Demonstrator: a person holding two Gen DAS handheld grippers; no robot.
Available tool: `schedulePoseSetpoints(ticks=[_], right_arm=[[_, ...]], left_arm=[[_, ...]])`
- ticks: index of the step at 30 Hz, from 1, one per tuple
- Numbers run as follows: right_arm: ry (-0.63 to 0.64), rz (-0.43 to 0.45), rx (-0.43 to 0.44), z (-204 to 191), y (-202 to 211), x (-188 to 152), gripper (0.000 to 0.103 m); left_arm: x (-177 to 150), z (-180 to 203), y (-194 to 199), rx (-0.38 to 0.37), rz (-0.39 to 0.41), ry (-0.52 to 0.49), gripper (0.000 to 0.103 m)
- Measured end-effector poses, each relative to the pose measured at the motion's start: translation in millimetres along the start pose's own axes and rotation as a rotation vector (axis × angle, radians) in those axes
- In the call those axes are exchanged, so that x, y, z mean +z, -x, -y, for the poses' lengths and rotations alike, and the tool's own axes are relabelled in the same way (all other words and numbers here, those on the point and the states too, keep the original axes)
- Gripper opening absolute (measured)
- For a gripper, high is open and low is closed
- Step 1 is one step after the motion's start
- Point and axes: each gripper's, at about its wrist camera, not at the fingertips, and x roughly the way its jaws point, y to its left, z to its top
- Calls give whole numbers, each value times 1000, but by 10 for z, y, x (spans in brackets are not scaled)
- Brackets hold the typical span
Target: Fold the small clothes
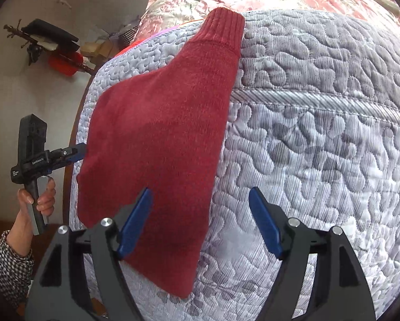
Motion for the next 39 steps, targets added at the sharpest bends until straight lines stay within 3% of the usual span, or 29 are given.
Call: schedulePoseSetpoints(ticks=[7, 20, 22, 24, 26, 27, 28, 31, 34, 39], right_arm=[[-6, -41, 16, -74, -213, 5, 75], [-9, -80, 44, -239, -636, 192, 82], [-31, -91, 71, -213, -710, 235, 82], [-56, -100, 117, -180, -793, 244, 82], [-97, -113, 178, -131, -884, 228, 76], [-120, -118, 224, -126, -930, 231, 62], [-145, -119, 248, -112, -960, 227, 59], [-127, -96, 247, -166, -916, 227, 42], [-123, -71, 298, -216, -786, 231, 36], [-72, -23, 313, -325, -547, 245, 35]], left_arm=[[36, -2, -400, -80, -73, 29, 69], [173, 248, -803, -148, -175, -61, 74], [179, 239, -814, -148, -184, -76, 70], [184, 204, -799, -138, -184, -74, 53], [169, 137, -778, -154, -179, -56, 42], [159, 119, -772, -161, -175, -49, 40], [149, 110, -764, -164, -170, -46, 36], [103, 118, -724, -185, -147, -48, 31], [64, 117, -677, -208, -125, -34, 29], [-39, 256, -597, -251, -101, -34, 28]])
